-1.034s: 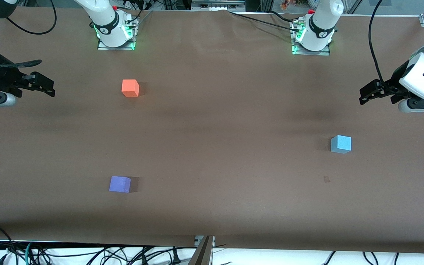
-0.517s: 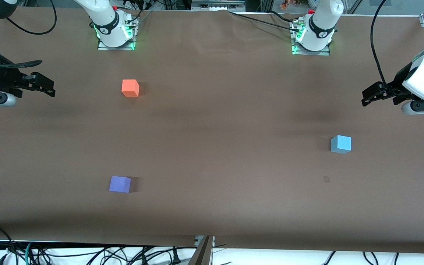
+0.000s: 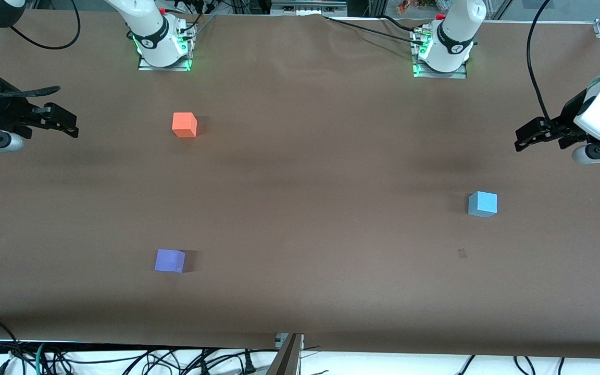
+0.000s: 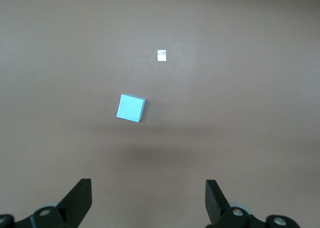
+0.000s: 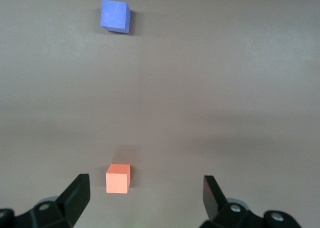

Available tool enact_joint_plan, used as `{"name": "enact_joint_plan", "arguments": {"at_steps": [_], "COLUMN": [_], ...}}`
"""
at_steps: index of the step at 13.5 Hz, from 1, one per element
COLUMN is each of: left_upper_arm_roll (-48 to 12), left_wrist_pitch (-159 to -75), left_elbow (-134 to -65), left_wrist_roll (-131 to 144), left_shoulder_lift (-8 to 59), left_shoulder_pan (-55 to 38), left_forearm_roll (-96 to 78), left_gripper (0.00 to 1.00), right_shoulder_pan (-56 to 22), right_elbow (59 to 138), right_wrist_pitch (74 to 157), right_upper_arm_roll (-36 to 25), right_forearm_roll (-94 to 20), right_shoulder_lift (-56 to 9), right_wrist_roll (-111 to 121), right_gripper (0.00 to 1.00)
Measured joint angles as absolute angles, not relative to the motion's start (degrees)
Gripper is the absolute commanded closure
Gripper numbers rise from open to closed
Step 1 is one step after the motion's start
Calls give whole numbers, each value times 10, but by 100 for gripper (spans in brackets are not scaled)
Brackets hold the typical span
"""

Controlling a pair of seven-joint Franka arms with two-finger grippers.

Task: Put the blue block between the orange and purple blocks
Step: 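Reach the left gripper down and grasp the light-blue cube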

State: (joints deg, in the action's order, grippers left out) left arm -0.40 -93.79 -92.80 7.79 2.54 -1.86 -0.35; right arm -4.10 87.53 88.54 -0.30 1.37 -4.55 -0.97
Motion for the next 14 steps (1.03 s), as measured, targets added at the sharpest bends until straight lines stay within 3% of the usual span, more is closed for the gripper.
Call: {"name": "enact_joint_plan", "arguments": {"at_steps": [8,14], "left_upper_arm_roll": [-2,0], "left_wrist_pitch": [-937,-934], "left_elbow": [-929,-928], "left_wrist_roll": [78,19], "left_shoulder_lift": [36,180], "left_shoulder_pan": [-12,33], "left_forearm_roll": [-3,-9], "left_gripper": [0,0], "right_shoulder_pan": [-41,-41], "right_elbow": [875,873], "right_wrist_pitch": [886,886], "right_upper_arm_roll": [-3,-3], "right_forearm_roll": [14,14], "right_shoulder_lift": [-46,-47], "right_wrist_roll": [-10,-10], "right_gripper": [0,0]}}
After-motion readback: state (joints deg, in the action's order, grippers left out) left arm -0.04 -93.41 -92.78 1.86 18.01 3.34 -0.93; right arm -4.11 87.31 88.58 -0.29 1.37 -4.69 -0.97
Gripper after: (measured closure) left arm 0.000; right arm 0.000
